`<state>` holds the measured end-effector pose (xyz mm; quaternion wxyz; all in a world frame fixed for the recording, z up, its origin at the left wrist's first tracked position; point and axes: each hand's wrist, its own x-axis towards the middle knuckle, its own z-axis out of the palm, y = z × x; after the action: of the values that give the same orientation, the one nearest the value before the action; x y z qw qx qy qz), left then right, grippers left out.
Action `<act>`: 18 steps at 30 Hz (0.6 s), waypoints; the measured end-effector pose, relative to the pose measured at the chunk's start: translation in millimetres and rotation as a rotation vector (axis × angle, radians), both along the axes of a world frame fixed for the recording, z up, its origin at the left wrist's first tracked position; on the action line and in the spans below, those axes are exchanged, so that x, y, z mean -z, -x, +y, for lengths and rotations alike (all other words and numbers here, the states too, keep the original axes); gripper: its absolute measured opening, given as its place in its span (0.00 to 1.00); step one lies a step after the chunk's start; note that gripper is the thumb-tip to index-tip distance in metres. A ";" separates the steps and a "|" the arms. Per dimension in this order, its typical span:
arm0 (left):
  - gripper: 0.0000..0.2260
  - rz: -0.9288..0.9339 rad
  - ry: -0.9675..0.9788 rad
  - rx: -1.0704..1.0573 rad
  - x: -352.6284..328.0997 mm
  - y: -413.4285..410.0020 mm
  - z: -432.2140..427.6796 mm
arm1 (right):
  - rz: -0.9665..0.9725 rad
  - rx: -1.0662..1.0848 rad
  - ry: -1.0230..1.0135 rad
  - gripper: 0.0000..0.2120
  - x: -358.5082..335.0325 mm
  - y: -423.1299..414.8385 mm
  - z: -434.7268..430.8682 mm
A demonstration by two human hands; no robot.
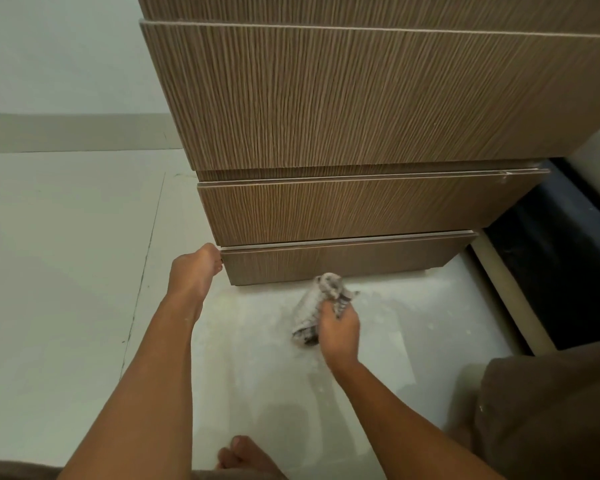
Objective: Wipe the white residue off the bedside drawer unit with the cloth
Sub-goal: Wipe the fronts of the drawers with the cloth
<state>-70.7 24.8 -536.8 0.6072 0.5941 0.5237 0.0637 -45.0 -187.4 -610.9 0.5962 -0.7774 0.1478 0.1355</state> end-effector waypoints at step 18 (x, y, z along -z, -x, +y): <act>0.10 -0.023 0.003 -0.041 1.0 -1.2 -3.3 | 0.088 0.196 -0.004 0.15 21.9 -60.1 9.6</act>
<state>-69.5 21.4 -537.8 0.6127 0.5815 0.5289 0.0819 15.0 -177.8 -632.7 0.6010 -0.7513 0.2491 0.1107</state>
